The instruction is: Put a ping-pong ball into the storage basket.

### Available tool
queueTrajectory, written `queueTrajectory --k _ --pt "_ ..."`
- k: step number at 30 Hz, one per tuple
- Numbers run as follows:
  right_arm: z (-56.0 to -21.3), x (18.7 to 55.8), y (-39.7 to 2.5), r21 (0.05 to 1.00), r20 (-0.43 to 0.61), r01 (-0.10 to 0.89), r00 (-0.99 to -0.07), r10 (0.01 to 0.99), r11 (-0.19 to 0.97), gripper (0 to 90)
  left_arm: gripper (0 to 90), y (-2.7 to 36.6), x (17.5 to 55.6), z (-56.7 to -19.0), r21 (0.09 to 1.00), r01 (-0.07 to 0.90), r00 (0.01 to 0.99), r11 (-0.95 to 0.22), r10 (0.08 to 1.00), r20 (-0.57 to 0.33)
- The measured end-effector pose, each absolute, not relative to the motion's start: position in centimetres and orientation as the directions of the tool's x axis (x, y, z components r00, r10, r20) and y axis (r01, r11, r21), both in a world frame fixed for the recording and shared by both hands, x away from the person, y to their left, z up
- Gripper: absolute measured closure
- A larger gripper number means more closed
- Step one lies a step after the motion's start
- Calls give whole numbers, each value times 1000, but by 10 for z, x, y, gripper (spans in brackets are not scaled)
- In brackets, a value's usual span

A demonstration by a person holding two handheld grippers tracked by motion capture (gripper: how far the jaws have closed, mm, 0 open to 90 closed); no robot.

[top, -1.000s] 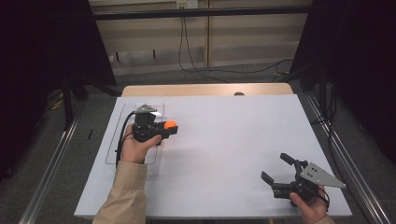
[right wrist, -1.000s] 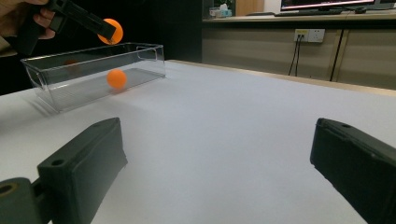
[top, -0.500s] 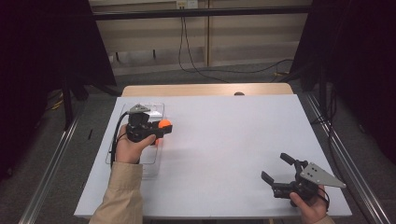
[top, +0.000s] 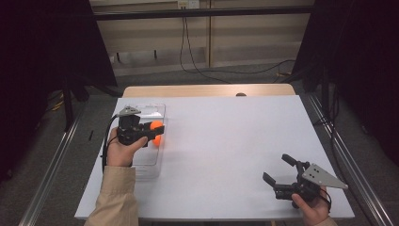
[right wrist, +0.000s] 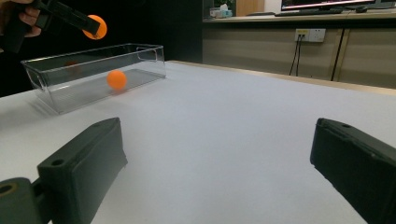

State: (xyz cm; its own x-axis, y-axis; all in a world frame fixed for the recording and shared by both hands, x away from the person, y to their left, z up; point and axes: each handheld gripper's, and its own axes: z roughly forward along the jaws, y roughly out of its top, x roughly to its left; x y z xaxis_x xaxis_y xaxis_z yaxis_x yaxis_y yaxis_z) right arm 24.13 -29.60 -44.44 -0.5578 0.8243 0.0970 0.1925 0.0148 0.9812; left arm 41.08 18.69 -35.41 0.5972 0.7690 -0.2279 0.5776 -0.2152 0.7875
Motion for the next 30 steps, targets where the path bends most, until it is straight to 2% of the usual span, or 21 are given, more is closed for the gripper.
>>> queueTrajectory --k 30 --pt "-444 240 -294 981 93 191 -560 824 19 24 509 217 400 -362 812 554 534 -185 827 -175"
